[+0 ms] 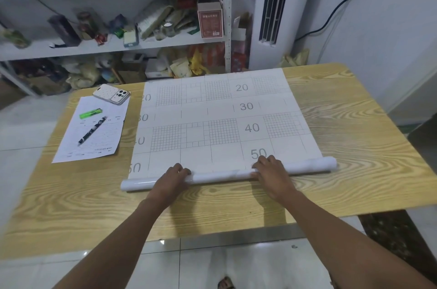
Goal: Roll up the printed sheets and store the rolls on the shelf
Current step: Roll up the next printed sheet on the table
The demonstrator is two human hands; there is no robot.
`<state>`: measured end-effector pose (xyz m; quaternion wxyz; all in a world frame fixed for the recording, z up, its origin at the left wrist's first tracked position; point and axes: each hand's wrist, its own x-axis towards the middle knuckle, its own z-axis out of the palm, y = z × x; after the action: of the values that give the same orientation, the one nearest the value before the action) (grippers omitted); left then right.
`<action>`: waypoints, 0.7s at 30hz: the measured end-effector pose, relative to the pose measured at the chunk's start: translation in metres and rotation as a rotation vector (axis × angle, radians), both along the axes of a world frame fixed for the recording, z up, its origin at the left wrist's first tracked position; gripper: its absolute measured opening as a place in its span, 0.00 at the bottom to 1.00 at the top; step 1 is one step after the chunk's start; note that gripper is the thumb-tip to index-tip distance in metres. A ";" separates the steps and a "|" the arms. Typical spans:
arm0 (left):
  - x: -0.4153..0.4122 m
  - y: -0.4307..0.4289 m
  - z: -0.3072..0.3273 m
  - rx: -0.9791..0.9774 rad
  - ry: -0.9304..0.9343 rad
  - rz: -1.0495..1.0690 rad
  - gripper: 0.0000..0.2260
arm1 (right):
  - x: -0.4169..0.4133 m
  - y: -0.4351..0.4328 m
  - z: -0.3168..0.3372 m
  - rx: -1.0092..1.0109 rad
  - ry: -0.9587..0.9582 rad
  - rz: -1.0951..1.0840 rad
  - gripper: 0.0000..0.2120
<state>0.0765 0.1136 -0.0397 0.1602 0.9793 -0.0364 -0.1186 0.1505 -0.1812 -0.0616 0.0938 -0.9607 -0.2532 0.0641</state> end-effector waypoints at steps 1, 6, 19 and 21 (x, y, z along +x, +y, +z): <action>0.000 0.001 0.000 -0.022 0.006 -0.011 0.15 | 0.000 0.000 0.000 -0.003 0.008 0.001 0.14; 0.003 0.003 0.000 0.054 -0.033 -0.040 0.14 | -0.003 0.003 0.002 0.057 0.016 -0.060 0.16; -0.002 -0.003 0.001 0.103 0.037 -0.011 0.19 | -0.008 0.002 -0.003 0.056 0.006 -0.008 0.15; -0.005 -0.003 -0.004 0.047 0.042 -0.002 0.23 | -0.007 0.002 -0.005 0.051 -0.015 -0.015 0.12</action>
<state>0.0713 0.1110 -0.0438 0.1378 0.9800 -0.0313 -0.1400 0.1432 -0.1796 -0.0665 0.1170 -0.9603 -0.2484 0.0498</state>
